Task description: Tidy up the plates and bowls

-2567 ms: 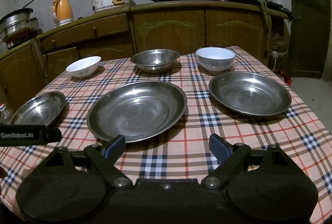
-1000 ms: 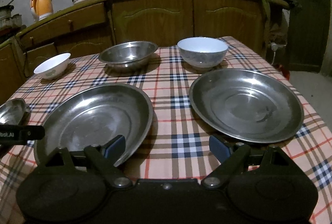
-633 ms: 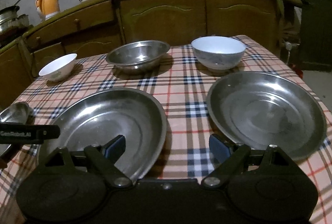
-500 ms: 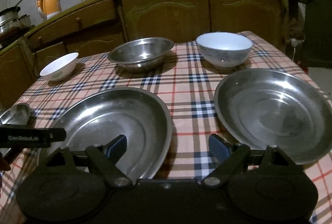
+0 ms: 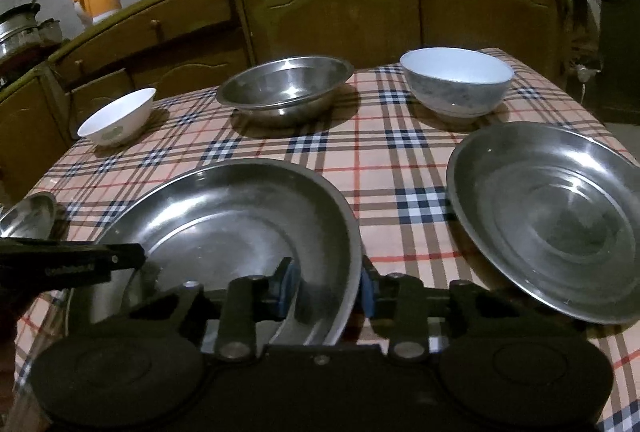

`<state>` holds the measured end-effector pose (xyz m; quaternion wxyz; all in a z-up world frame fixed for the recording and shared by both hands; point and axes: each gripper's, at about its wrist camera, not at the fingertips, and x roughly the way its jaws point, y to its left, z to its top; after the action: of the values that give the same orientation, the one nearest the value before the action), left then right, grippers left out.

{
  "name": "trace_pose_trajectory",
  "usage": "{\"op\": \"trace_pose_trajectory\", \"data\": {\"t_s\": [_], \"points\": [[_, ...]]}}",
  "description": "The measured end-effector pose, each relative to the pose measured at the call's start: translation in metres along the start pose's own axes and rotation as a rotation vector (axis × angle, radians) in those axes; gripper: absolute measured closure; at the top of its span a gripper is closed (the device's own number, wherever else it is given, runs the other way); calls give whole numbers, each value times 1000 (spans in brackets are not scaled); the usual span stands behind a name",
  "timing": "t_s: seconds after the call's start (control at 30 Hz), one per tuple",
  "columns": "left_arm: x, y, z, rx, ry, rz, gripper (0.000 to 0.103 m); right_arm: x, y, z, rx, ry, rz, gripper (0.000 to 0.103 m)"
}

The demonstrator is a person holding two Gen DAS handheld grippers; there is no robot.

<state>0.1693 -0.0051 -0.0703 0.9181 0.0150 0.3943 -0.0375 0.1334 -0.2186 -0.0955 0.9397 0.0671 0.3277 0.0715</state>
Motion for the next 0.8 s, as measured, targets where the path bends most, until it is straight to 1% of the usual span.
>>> {"op": "trace_pose_trajectory", "data": {"t_s": [0.23,0.37,0.8], "points": [[-23,1,1,1,-41,8,68,-21,8,1,-21,-36,3,61],[-45,0,-1,13,-78,9,68,-41,12,3,-25,-64,9,61],[-100,6,-10,-1,-131,3,67,-105,29,4,-46,-146,36,61]]}}
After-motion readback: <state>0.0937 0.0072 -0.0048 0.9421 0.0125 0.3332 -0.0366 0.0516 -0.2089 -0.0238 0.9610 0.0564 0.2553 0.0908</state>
